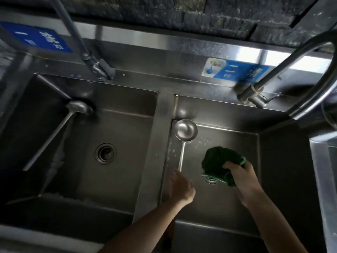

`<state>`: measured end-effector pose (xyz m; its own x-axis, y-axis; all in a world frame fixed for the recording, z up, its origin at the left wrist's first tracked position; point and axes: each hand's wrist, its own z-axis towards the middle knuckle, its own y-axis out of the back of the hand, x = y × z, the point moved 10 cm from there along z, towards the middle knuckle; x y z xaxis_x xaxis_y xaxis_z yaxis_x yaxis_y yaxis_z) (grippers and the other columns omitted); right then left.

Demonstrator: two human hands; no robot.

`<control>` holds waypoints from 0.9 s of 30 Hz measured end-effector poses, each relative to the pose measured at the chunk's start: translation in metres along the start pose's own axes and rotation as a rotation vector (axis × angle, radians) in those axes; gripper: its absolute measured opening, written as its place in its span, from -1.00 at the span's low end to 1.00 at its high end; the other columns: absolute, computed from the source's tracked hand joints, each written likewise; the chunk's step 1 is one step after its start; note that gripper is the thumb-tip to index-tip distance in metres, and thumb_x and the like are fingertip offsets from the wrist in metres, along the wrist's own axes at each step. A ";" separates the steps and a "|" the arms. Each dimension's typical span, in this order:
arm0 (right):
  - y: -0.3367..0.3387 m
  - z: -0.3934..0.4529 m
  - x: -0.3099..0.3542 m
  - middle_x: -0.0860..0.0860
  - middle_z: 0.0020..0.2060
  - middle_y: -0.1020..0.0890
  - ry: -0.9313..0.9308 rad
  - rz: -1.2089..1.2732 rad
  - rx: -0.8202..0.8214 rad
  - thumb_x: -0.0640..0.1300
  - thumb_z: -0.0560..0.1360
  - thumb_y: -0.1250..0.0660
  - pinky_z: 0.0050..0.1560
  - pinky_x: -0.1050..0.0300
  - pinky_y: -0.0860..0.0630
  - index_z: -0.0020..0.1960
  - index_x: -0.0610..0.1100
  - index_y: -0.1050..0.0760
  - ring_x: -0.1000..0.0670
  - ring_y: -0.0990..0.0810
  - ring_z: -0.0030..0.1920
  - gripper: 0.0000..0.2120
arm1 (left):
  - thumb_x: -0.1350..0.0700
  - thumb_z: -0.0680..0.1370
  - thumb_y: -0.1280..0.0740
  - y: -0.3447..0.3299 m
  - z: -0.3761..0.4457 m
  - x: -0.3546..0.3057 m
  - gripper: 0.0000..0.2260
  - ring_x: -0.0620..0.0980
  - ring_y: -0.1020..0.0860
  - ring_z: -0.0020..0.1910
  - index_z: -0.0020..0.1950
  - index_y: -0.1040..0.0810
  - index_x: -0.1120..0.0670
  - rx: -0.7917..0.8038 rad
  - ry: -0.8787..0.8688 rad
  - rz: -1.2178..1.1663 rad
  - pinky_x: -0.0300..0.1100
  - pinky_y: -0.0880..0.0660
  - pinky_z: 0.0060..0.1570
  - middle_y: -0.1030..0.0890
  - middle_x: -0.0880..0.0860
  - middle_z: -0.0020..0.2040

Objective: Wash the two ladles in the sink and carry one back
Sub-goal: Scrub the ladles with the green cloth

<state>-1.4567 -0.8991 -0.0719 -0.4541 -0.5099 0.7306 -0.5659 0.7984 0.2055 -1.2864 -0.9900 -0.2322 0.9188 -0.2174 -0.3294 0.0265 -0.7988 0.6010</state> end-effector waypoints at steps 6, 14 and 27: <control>-0.062 -0.060 0.064 -0.02 -0.31 -0.72 0.025 0.332 0.206 -0.42 0.50 -0.23 -0.32 0.17 -0.63 -0.03 -0.17 -0.58 -0.07 -0.72 -0.21 -0.78 | -0.05 0.62 -0.13 0.090 -0.095 -0.004 -0.48 0.13 -0.35 0.45 0.54 -0.19 0.15 0.030 -0.189 -0.342 -0.02 -0.31 0.43 -0.37 0.13 0.48; -0.258 -0.129 0.087 -0.15 0.00 -0.75 -0.069 0.340 0.543 -0.43 0.51 -0.07 -0.12 0.05 -0.71 -0.02 -0.18 -0.71 -0.12 -0.75 -0.03 -0.56 | -0.06 0.63 -0.18 0.287 -0.118 0.252 -0.73 0.16 -0.64 -0.03 0.05 -0.59 0.06 -0.518 0.002 -0.587 -0.09 -0.48 -0.09 -0.65 0.09 -0.10; -0.510 -0.190 0.000 -0.12 -0.16 -0.65 -0.104 -0.231 0.519 -0.39 0.54 -0.28 -0.23 0.07 -0.59 0.03 -0.21 -0.56 -0.07 -0.64 -0.15 -0.84 | 0.06 0.60 -0.21 0.328 -0.070 0.515 -0.64 0.21 -0.56 0.19 0.36 -0.40 0.17 -0.269 0.398 -0.133 0.04 -0.54 0.10 -0.54 0.20 0.26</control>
<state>-1.0373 -1.2457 -0.0527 -0.3288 -0.7021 0.6316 -0.9100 0.4145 -0.0130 -0.7768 -1.3249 -0.1534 0.9782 0.1496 -0.1443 0.2065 -0.6209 0.7562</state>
